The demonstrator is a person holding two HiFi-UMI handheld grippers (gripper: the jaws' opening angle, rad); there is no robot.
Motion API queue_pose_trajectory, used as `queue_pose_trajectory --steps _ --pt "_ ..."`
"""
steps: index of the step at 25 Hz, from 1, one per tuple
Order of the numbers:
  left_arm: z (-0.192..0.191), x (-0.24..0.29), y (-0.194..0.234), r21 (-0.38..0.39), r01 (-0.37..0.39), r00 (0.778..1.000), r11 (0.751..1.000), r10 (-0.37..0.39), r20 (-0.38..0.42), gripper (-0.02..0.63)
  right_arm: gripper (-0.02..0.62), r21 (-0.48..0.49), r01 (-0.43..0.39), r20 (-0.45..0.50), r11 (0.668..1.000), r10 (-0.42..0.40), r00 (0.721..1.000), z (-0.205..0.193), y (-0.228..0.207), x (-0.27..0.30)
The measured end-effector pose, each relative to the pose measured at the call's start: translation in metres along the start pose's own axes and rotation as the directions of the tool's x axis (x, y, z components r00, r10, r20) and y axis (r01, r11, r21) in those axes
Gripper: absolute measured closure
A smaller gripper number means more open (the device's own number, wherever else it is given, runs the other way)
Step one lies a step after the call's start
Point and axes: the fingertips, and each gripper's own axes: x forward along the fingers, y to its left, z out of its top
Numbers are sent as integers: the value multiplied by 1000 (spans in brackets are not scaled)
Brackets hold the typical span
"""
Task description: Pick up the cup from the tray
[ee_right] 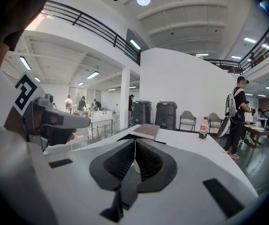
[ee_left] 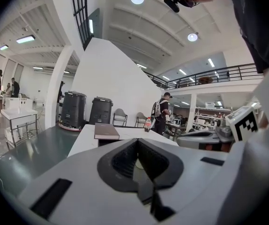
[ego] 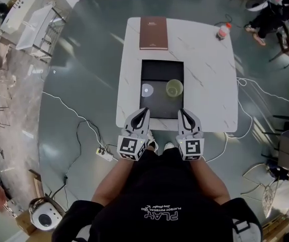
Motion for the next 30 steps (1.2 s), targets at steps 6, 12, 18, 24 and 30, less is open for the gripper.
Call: queue_pose_trajectory --steps 6,12,18,24,30 --pt "-2 22 8 9 41 999 999 -41 -28 598 584 -8 6 -38 1000 -7 999 -12 -13 19" --pt "-6 32 14 -7 10 999 1000 -10 -53 598 583 -7 -53 -84 999 52 995 -29 -17 34" --pt "-12 44 14 -14 -22 998 1000 21 -60 598 581 4 -102 -123 995 102 987 -43 -22 47" --pt "-14 46 15 -19 -54 996 998 52 -68 598 432 24 -149 -167 989 151 974 -55 -26 62" --pt "-19 47 13 -23 -74 994 997 72 -82 597 283 1 -180 -187 984 177 966 -62 -29 82"
